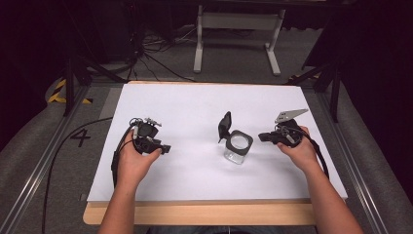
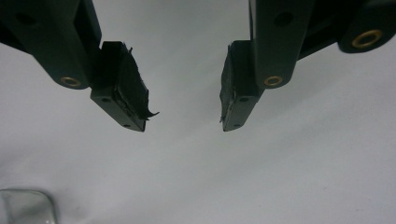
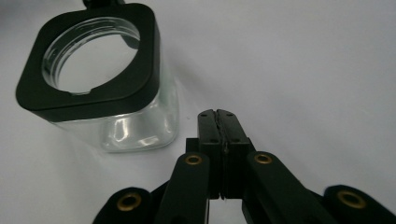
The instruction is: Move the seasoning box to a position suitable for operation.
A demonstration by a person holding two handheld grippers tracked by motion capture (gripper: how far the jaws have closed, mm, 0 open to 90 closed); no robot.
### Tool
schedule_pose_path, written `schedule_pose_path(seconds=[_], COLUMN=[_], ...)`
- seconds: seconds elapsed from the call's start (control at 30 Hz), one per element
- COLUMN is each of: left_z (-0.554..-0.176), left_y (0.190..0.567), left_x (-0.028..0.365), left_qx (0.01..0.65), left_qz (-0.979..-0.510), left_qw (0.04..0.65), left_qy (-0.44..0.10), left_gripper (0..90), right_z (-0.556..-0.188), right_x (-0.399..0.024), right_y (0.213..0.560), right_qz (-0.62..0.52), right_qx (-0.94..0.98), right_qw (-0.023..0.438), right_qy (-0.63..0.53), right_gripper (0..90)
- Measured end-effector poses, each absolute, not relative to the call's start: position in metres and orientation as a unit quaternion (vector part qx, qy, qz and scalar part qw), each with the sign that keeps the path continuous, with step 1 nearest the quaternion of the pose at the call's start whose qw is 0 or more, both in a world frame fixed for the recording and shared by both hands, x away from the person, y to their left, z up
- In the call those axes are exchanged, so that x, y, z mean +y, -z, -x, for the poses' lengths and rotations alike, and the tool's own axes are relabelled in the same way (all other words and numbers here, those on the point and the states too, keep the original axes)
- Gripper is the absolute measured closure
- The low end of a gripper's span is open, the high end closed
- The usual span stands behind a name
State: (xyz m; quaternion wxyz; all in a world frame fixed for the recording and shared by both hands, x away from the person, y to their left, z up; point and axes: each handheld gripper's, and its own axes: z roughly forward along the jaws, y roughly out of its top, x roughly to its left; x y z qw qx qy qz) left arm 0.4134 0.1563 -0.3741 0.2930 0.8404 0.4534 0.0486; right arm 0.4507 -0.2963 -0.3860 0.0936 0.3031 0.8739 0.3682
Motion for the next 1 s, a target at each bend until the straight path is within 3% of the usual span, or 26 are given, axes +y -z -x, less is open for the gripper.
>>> schedule_pose_path(seconds=[1.0], left_z=[-0.414], left_y=[0.364], left_x=[0.129], left_qx=[0.409], left_qz=[-0.862], left_qw=[0.297], left_qy=[-0.043], left_gripper=[53.3], right_z=[-0.431], right_x=[-0.260], right_y=[0.404], right_qz=[-0.248], right_qx=[0.910], right_qw=[0.074], right_qy=[-0.324], right_gripper=[90.0])
